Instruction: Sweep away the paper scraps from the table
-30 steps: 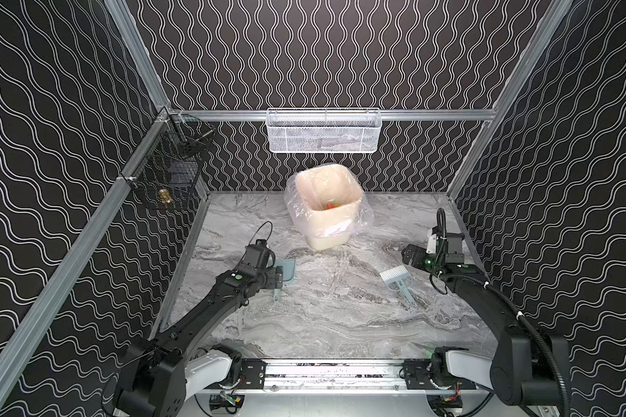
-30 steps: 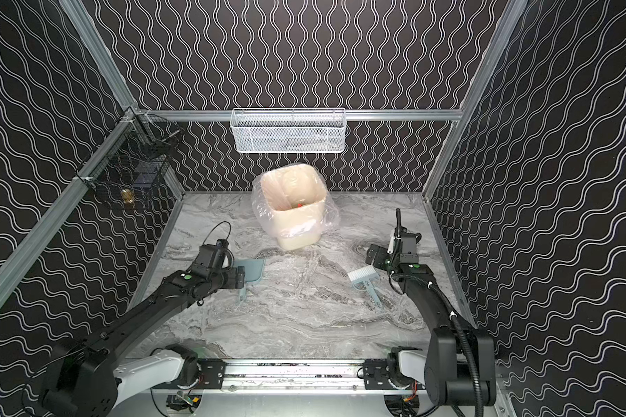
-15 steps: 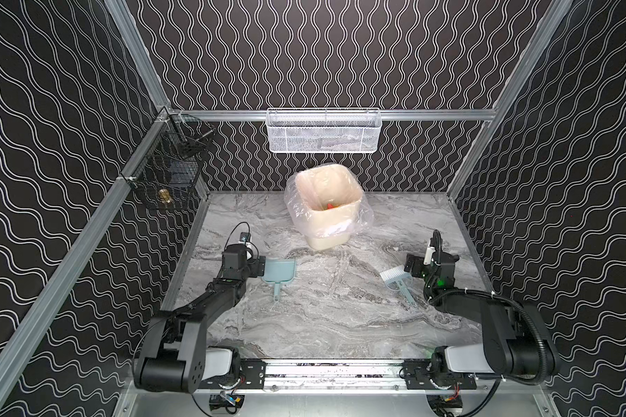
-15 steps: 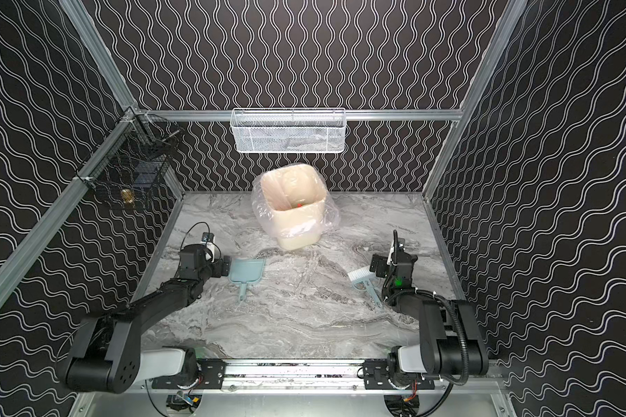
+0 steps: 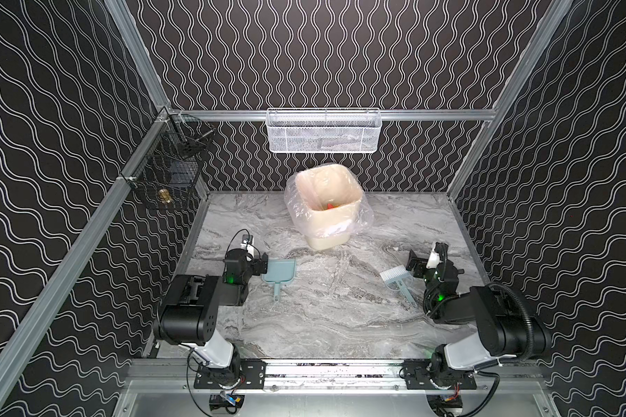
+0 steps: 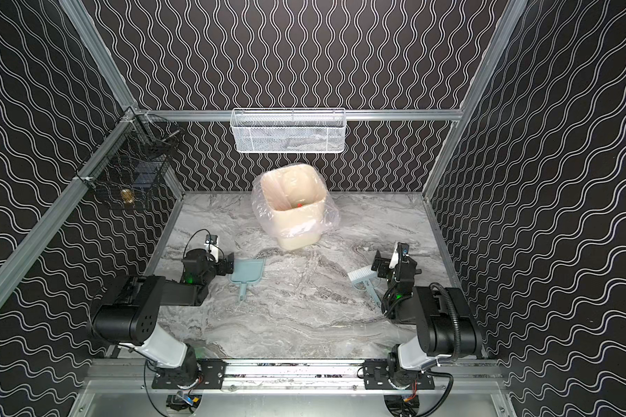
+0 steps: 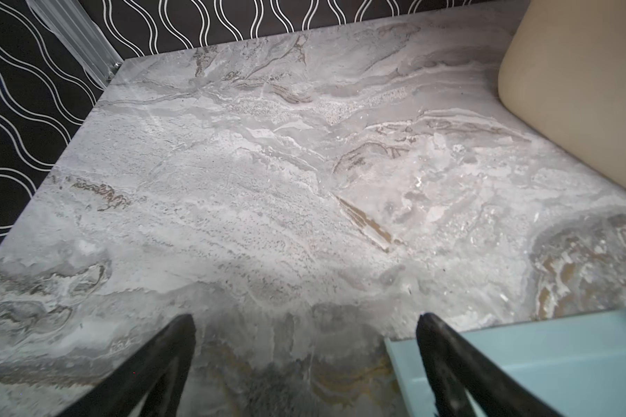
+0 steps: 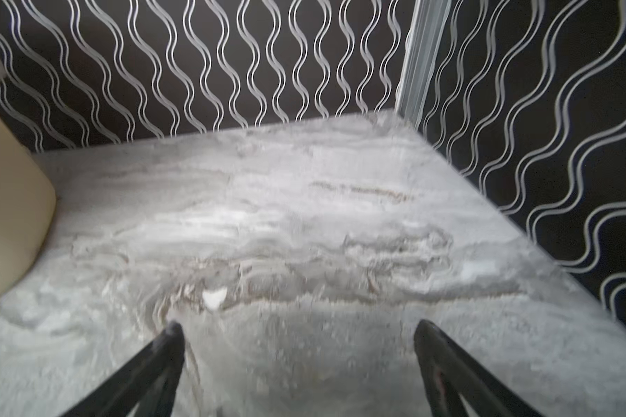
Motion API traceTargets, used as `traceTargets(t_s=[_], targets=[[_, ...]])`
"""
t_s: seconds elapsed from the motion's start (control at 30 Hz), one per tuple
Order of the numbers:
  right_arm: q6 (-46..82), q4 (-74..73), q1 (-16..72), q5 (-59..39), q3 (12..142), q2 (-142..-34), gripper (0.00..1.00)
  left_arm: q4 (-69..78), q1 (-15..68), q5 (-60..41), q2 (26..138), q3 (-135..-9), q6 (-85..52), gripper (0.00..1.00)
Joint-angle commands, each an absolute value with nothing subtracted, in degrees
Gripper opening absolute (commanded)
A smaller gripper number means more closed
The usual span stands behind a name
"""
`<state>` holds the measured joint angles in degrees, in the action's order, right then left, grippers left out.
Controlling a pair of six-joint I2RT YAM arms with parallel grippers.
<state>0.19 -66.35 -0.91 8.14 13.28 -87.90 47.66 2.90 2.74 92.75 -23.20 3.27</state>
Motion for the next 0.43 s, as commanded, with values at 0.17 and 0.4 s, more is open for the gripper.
traceTargets(t_s=[0.17, 0.4], targets=[[-0.3, -71.7, -0.2, 11.5, 13.5, -88.7, 1.00, 54.1, 2.8, 3.6, 93.5, -22.7, 2.4, 0.99], [0.0, -70.8, -0.1, 11.8, 13.6, -88.4, 1.00, 54.7, 2.8, 3.3, 93.9, -22.5, 2.6, 0.99]])
